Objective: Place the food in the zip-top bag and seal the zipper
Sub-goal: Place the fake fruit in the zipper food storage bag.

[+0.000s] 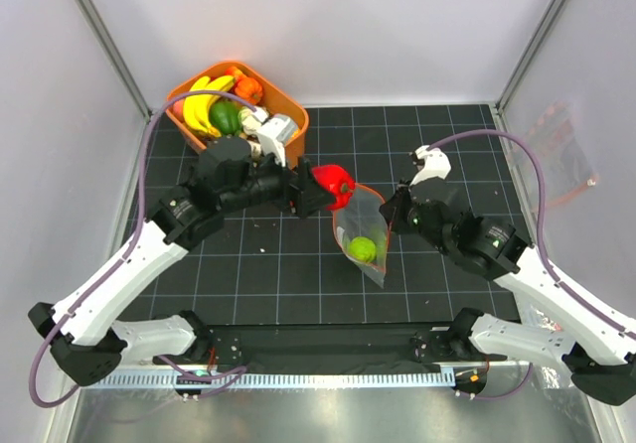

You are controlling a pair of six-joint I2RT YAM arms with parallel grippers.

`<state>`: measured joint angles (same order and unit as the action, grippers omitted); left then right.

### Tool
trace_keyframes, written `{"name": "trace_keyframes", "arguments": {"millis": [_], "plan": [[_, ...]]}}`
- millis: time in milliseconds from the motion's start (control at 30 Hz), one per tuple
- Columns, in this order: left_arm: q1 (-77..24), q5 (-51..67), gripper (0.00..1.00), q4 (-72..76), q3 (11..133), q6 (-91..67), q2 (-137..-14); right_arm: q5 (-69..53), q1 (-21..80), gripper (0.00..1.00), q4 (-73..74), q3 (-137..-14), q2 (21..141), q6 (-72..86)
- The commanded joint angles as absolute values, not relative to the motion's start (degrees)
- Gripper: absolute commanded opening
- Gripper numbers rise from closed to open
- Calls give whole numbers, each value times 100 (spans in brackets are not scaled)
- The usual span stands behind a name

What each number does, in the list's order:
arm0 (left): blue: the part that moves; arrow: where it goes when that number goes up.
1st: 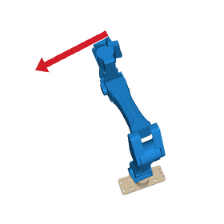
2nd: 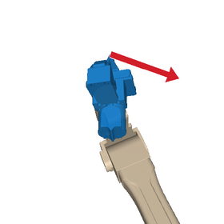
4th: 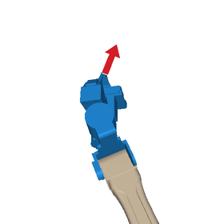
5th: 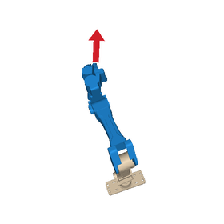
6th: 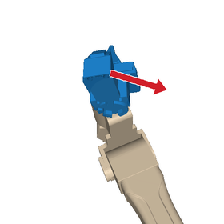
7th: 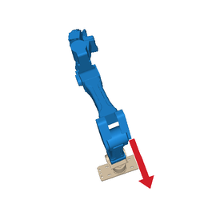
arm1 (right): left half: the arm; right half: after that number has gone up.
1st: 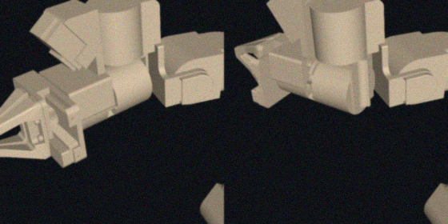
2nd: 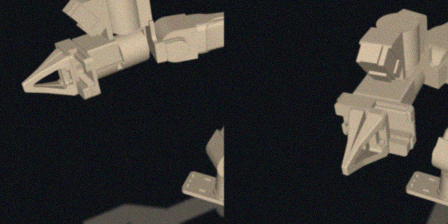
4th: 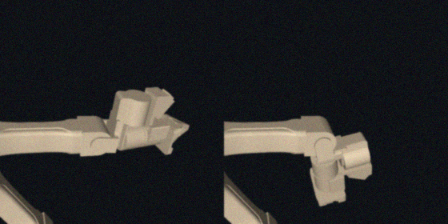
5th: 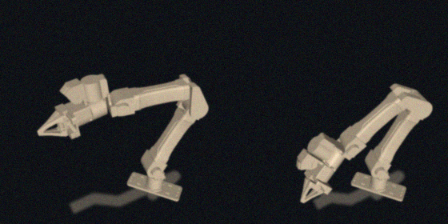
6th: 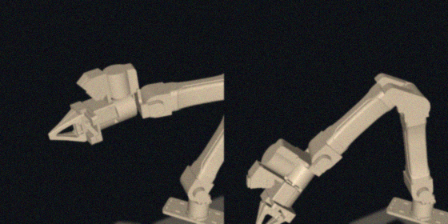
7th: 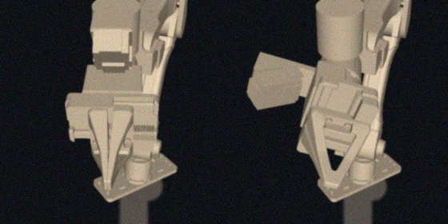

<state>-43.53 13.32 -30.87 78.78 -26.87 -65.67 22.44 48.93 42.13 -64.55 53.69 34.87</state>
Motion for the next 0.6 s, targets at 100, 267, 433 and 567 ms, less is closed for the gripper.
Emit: {"name": "trace_keyframes", "arguments": {"millis": [100, 267, 433, 567], "plan": [[-5035, 1257, 20, -3006, 7796, -2515, -6776, 2092, 4878, 1, 3885, -6689, 5414, 3621], [-5282, 1239, 19, -3233, 7936, -2180, -7118, 2030, 4887, 1, 3902, -6662, 5353, 3656], [-5414, 1125, 17, -3743, 8200, -1759, -7409, 1969, 4878, 1, 3937, -6592, 5212, 3718], [-5493, 1160, 18, -3876, 8358, -1346, -7602, 1934, 4878, 1, 3955, -6495, 5054, 3779]]}}
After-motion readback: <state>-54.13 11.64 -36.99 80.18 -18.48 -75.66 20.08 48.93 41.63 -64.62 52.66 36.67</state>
